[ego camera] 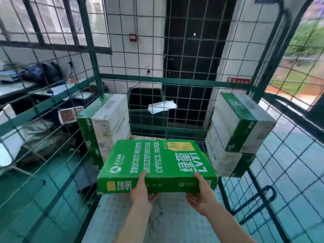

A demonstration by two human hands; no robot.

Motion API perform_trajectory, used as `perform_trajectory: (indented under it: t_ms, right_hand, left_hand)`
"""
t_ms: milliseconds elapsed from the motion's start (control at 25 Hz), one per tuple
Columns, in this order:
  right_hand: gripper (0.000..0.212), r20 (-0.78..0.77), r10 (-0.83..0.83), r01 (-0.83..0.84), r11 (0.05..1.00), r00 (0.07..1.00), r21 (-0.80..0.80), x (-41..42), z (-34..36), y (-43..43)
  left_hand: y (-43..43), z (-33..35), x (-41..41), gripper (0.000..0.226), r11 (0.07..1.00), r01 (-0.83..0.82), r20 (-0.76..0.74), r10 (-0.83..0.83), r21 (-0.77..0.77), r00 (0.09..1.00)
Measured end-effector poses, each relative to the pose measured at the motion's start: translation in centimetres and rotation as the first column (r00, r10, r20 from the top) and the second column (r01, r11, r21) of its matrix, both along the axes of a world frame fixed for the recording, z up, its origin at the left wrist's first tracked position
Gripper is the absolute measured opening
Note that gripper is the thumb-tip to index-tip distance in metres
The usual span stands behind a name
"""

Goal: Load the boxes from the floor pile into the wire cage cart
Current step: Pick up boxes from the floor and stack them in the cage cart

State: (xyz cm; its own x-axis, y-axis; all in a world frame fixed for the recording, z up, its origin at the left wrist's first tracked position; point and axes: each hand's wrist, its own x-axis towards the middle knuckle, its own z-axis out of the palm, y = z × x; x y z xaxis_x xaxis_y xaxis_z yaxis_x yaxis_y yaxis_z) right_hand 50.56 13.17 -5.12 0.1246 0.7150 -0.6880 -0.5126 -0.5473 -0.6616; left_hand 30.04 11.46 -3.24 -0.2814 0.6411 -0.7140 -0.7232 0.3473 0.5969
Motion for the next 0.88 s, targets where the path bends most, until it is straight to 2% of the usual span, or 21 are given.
perform_trajectory:
  t_ms: [240, 360, 480, 600, 680, 800, 840, 880]
  right_hand:
    - [0.056, 0.067, -0.173, 0.17, 0.984, 0.983, 0.057, 3.1, 1.2, 4.6]
    - [0.058, 0.092, -0.169, 0.165, 0.985, 0.981, 0.058, 4.0, 0.6, 5.4]
    - [0.08, 0.102, -0.115, 0.111, 0.993, 0.988, 0.045, 4.6, -1.0, 5.5]
    - [0.088, 0.08, -0.178, 0.178, 0.984, 0.981, 0.003, 5.6, -3.5, 5.2]
    - [0.085, 0.039, -0.229, 0.23, 0.973, 0.973, -0.034, 5.0, -4.7, 5.0]
    - [0.049, 0.006, -0.294, 0.294, 0.952, 0.956, -0.085, 3.0, -6.6, 5.1]
    - [0.045, 0.018, -0.294, 0.294, 0.949, 0.956, -0.116, 2.7, -7.4, 5.6]
    - [0.045, 0.029, -0.29, 0.291, 0.945, 0.957, -0.151, 2.6, -8.1, 6.0]
  left_hand:
    - [7.9, 1.7, -3.8, 0.048, 0.974, 0.227, -0.138, -0.223, 0.013, 0.965]
    - [12.2, 2.2, -5.6, 0.052, 0.932, 0.363, -0.21, -0.35, 0.025, 0.913]
    - [15.5, 1.4, -6.4, 0.053, 0.88, 0.474, -0.258, -0.456, 0.009, 0.852]
    - [17.6, 0.0, -5.8, 0.05, 0.833, 0.553, -0.264, -0.533, 0.0, 0.804]
    - [18.2, -1.7, -3.8, 0.065, 0.802, 0.597, -0.272, -0.58, -0.026, 0.768]
    - [17.8, -7.6, 0.3, 0.123, 0.707, 0.703, -0.313, -0.686, -0.072, 0.657]
    - [18.0, -11.0, 1.5, 0.137, 0.68, 0.729, -0.282, -0.717, -0.081, 0.637]
    - [18.2, -13.4, 2.4, 0.138, 0.681, 0.728, -0.248, -0.719, -0.071, 0.649]
